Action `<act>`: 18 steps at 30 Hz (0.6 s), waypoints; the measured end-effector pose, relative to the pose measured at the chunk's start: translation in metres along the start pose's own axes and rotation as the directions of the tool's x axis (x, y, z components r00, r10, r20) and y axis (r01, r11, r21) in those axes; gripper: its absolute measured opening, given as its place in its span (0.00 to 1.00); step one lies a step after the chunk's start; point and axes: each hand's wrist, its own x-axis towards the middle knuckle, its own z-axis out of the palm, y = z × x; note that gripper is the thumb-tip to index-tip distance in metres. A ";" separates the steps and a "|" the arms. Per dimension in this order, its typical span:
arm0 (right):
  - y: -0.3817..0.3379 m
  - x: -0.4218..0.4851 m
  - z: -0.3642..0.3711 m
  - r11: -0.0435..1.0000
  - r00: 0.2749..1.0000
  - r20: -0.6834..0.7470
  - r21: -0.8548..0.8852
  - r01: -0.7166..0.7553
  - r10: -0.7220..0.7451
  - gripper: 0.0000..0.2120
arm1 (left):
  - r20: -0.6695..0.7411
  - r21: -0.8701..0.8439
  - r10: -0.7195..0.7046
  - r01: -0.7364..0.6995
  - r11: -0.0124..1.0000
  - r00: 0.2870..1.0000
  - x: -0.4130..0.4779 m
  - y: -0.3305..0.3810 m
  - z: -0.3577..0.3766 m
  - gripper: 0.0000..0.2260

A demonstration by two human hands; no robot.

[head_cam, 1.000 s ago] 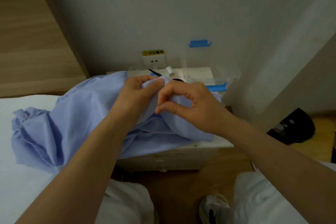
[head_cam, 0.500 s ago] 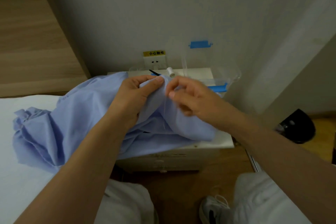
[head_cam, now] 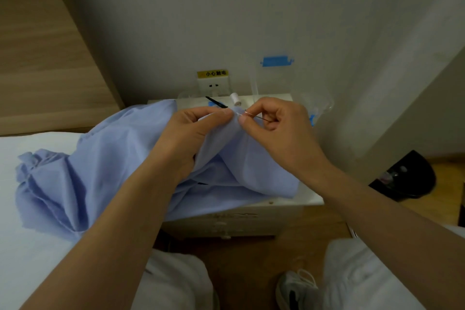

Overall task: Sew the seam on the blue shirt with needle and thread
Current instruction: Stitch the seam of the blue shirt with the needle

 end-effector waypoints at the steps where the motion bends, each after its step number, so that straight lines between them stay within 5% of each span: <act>1: -0.002 -0.001 -0.001 0.999 0.999 0.030 0.026 0.027 -0.028 0.06 | -0.010 -0.005 0.000 0.000 1.000 1.000 0.000 0.000 0.000 0.08; 6: -0.009 -0.005 -0.008 0.998 0.869 0.493 0.053 0.020 -0.044 0.03 | -0.016 -0.008 -0.004 0.004 1.000 1.000 0.000 0.000 -0.003 0.09; 12: -0.006 0.006 -0.017 0.963 0.970 0.194 0.197 -0.184 0.145 0.10 | 0.091 0.086 0.066 -0.074 0.994 0.994 -0.002 0.003 -0.005 0.08; 18: 0.001 0.007 -0.016 0.940 0.932 0.244 0.150 -0.308 0.267 0.06 | 0.166 0.216 0.141 -0.175 0.961 0.976 -0.004 0.006 -0.008 0.06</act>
